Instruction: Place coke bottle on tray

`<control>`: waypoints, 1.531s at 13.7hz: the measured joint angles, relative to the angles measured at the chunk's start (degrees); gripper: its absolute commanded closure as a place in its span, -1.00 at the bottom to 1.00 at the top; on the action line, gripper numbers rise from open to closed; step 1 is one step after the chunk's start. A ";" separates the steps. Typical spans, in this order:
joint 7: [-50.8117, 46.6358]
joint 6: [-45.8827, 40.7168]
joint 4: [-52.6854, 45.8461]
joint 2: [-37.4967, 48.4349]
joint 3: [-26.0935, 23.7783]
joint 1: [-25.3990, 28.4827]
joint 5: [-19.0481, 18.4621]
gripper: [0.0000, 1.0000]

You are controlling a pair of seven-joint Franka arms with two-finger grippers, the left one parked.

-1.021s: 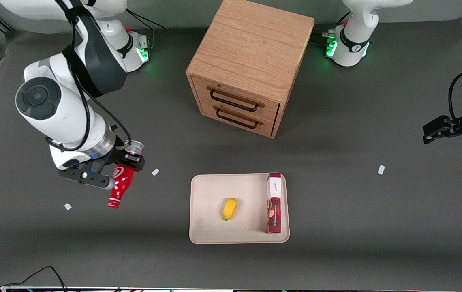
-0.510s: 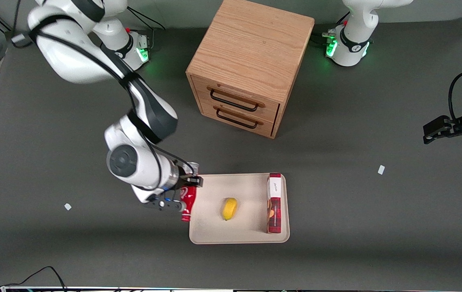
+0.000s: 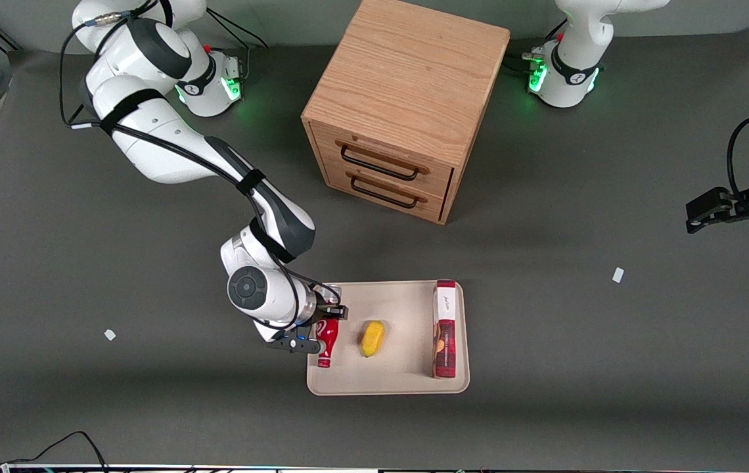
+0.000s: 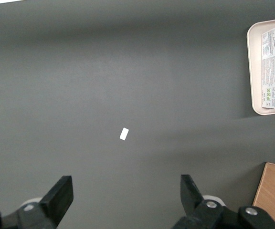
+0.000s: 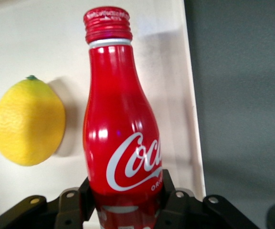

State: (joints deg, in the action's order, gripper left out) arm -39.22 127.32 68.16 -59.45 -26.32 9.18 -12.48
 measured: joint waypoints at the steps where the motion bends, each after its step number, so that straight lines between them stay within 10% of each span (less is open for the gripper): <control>1: -0.02 0.04 0.00 -0.30 0.04 0.00 -0.02 0.75; 4: -0.07 0.39 -0.01 -0.91 0.12 0.00 -0.03 -0.24; 5: -0.08 0.73 -0.01 -0.97 0.20 0.00 -0.06 -0.99; 21: -0.30 -4.16 -3.48 4.56 0.22 -0.24 -4.77 -1.00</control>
State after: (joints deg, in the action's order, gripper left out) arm -39.51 123.16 64.68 -54.88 -26.10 8.94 -17.25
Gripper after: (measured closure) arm 0.000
